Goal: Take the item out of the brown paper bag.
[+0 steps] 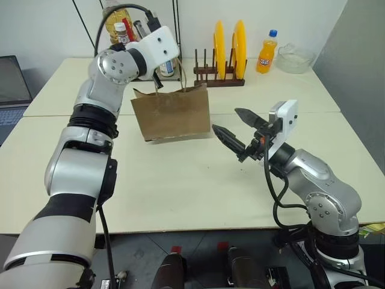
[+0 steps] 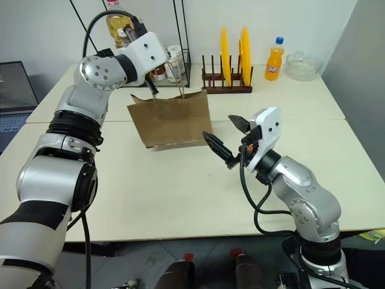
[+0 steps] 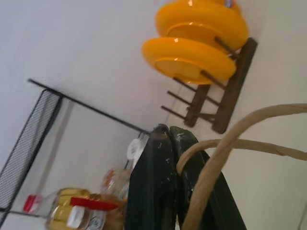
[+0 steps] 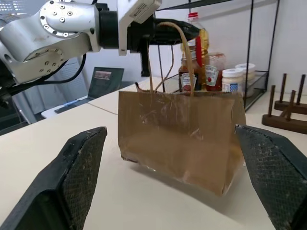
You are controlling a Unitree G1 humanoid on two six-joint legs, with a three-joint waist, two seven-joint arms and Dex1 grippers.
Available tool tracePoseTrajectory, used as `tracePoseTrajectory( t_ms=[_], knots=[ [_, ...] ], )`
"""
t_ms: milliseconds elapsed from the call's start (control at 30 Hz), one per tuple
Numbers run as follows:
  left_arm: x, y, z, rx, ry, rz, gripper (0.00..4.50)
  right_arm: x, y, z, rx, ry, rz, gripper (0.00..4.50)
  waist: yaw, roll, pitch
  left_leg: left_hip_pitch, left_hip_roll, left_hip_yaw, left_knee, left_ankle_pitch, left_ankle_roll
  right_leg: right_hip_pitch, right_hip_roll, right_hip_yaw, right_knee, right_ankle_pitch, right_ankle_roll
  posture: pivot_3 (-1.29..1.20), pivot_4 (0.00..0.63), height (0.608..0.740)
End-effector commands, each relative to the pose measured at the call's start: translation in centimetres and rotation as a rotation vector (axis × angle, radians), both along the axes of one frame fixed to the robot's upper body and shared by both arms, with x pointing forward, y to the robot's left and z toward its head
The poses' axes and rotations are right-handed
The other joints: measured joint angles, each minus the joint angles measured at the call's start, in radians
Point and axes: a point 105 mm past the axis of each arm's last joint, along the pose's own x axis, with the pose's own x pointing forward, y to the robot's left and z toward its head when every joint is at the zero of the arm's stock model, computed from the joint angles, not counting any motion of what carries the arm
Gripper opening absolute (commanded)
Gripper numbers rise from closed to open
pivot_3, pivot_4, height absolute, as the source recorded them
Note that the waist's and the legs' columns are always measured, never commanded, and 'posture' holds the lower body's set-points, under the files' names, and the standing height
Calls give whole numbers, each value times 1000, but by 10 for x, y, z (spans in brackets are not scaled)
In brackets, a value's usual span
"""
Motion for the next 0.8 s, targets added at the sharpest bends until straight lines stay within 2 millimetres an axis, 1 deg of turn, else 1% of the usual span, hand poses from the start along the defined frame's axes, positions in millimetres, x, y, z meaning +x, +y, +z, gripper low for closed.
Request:
tracePoseTrajectory(
  t_ms=[33,300,567,800],
  knots=[
    [-7,-13,35,-20,-115,-51,23,-8,-4,12,10,-55,-17,4500,0,0,0,0,0,0,0,0,0,0,0,0,0,0,0,0,150,740],
    [-9,-36,36,-45,-121,-122,23,-12,-12,6,3,-41,-66,4500,1,0,0,0,0,0,0,0,0,0,0,0,0,0,0,0,150,740],
    [-8,-39,31,-29,-108,-131,23,-15,-30,-10,-25,-2,-140,4500,1,0,0,0,0,0,0,0,0,0,0,0,0,0,0,0,150,740],
    [-7,-43,30,-28,-98,-142,23,-18,-38,-15,-26,10,-194,4500,0,0,0,0,-1,0,0,0,0,0,1,0,0,0,0,0,150,740]
  ],
)
